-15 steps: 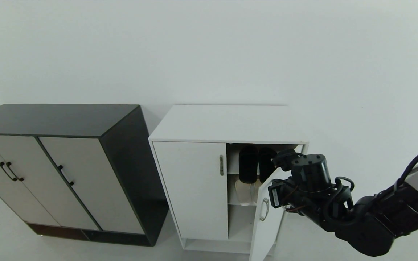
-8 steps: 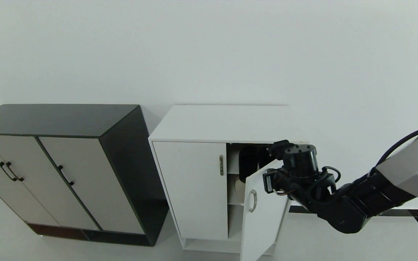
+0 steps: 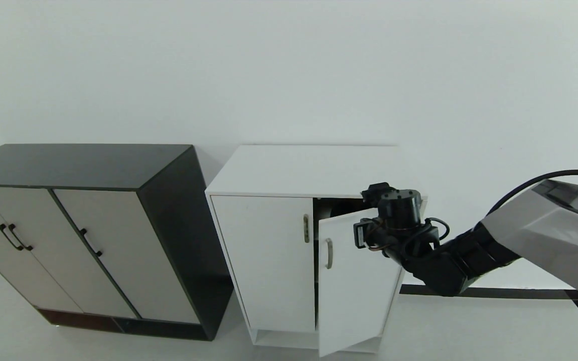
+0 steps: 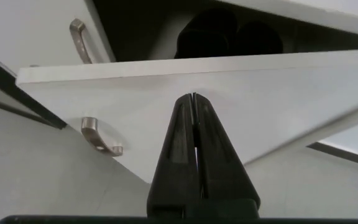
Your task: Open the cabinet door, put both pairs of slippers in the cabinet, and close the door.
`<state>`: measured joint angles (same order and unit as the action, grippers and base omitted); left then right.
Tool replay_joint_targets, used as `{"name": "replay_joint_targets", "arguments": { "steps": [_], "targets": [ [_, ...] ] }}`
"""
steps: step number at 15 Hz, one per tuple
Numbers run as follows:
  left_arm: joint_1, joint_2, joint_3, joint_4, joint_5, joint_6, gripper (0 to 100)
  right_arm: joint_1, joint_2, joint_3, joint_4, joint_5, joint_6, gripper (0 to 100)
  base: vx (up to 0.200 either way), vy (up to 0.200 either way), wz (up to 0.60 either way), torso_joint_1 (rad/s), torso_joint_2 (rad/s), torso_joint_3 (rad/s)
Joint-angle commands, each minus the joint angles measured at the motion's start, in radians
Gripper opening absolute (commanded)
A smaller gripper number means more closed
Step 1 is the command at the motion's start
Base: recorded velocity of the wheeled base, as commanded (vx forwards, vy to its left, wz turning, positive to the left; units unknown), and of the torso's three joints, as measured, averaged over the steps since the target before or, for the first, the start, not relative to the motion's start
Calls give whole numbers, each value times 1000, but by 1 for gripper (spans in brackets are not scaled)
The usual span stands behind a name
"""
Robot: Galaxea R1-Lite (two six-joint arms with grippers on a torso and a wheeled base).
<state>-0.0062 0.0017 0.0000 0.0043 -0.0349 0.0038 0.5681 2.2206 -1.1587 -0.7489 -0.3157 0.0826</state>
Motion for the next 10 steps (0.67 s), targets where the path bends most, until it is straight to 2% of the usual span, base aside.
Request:
{"name": "replay_joint_targets", "arguments": {
  "steps": [1, 10],
  "targets": [
    [0, 1, 0, 0, 0, 1, 0, -14, 56, -53, 2, 0, -1, 0, 0, 0, 0, 0, 0, 0],
    [0, 1, 0, 0, 0, 1, 0, -63, 162, -185, 3, 1, -4, 0, 0, 0, 0, 0, 0, 0]
  ]
}}
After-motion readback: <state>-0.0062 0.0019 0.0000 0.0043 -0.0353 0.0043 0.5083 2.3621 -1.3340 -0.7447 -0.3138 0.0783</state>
